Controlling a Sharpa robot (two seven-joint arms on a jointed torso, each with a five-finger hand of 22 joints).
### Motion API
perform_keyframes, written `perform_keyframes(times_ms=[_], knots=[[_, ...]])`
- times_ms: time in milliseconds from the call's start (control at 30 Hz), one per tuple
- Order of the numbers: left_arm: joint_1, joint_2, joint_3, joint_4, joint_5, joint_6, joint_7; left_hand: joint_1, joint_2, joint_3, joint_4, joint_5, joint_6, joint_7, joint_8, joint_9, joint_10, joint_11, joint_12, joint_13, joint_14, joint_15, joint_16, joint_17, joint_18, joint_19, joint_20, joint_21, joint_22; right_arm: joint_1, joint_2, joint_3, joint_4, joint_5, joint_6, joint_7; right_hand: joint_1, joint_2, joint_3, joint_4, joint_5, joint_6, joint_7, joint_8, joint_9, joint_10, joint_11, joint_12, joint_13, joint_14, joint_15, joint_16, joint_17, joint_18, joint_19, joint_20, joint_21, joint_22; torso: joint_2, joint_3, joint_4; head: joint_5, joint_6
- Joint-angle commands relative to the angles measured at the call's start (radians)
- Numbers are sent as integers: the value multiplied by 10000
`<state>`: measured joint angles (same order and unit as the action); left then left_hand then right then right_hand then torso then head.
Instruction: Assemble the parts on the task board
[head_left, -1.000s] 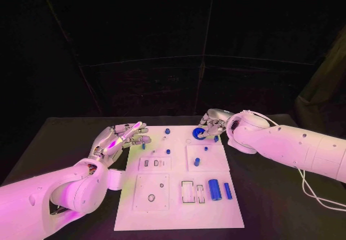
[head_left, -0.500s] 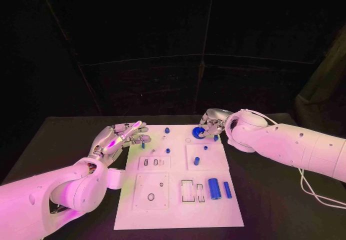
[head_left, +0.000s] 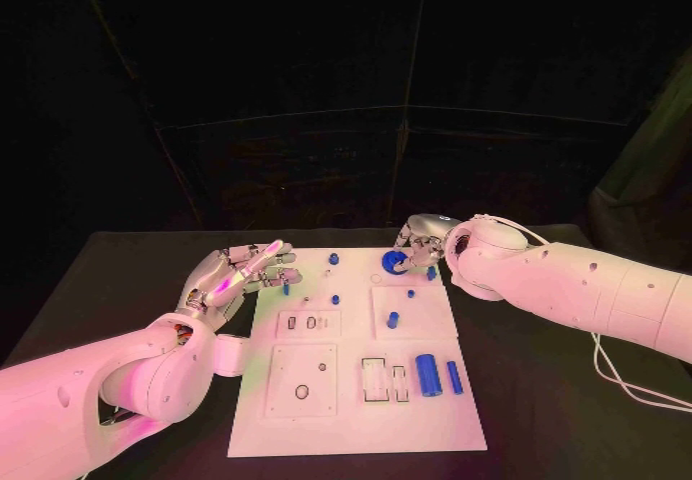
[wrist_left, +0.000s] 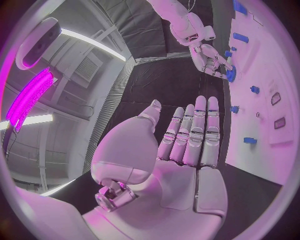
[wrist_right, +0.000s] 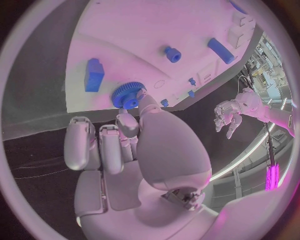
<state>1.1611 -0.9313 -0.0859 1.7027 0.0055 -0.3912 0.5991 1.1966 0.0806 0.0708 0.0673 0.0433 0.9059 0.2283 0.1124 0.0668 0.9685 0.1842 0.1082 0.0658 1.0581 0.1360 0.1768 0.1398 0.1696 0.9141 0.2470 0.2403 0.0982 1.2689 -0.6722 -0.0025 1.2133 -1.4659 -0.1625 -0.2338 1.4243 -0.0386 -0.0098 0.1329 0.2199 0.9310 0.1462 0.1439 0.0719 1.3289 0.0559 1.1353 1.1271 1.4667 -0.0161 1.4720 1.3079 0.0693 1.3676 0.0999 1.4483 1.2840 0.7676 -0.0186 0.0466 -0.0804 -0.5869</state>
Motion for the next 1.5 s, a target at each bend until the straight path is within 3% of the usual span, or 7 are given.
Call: perform_keyframes(times_ms=[33,233,367,500,600,900,1500], knots=[[13,1,8,14,-16,146,17,43,23,5,-75,42,19,94,-57,-14,-38,39,-56,-17,4,38,-47,16,128,65,13,-41,-16,-14,-12,-22,29,-233,71,-107,205,226,219,-112,-396,374,-51,187,94,161,-36,216,228,654,-15,45,632,-84,124,-27,81,93,-3,-6,2,9,-15],[13,-14,8,18,-16,152,5,45,28,8,-79,42,16,94,-62,-14,-42,39,-62,-18,2,39,-53,17,128,66,14,-45,-19,-16,-71,-23,179,-409,-1007,56,831,894,1198,-582,-875,1419,-411,581,278,621,-343,933,977,672,-263,103,752,-175,426,-233,279,537,-7,0,1,23,-20],[13,-18,8,17,-16,154,4,47,33,12,-83,43,14,94,-66,-14,-45,40,-67,-18,1,39,-57,18,128,67,14,-49,-22,-18,-133,-22,506,-446,-1791,264,534,725,1670,-772,-554,1570,-462,486,314,730,-390,1058,1171,680,-329,122,800,-205,507,-337,342,670,-3,-4,10,40,-14],[13,-25,8,15,-16,143,0,61,51,25,-97,43,11,94,-77,-15,-51,41,-81,-19,1,40,-70,21,128,70,15,-60,-31,-18,-169,-21,953,-584,-2094,236,172,588,1799,-709,-683,1526,-439,359,301,733,-372,1043,1197,679,-306,120,803,-215,524,-330,358,706,-6,-5,8,60,4],[13,-29,8,17,-16,135,-9,103,92,62,-139,44,16,93,-94,-13,-50,41,-102,-17,7,40,-91,30,130,80,16,-80,-47,-18,-99,-21,1242,-939,-2152,94,-175,459,1829,-582,-1038,1489,-411,250,288,703,-344,977,1166,674,-286,108,786,-214,519,-313,357,708,-1,-6,10,71,11],[13,-22,8,22,-16,156,-15,177,154,130,-218,44,29,88,-121,-10,-37,38,-133,-15,20,39,-128,46,131,101,17,-113,-75,-22,626,-31,1477,-1764,-1983,-206,-417,303,1886,-513,-1133,1493,-393,155,286,670,-329,902,1131,673,-275,101,782,-213,515,-298,357,713,3,-18,29,90,-5],[15,-17,9,48,-16,164,-17,212,181,169,-261,43,36,84,-136,-10,-28,35,-148,-14,29,38,-148,54,132,114,16,-130,-89,-248,1952,-108,586,-2325,-1345,-436,-517,243,2012,-508,-1081,1412,-352,25,264,563,-297,721,1005,662,-253,74,739,-214,513,-281,356,720,4,-11,16,148,-44]])
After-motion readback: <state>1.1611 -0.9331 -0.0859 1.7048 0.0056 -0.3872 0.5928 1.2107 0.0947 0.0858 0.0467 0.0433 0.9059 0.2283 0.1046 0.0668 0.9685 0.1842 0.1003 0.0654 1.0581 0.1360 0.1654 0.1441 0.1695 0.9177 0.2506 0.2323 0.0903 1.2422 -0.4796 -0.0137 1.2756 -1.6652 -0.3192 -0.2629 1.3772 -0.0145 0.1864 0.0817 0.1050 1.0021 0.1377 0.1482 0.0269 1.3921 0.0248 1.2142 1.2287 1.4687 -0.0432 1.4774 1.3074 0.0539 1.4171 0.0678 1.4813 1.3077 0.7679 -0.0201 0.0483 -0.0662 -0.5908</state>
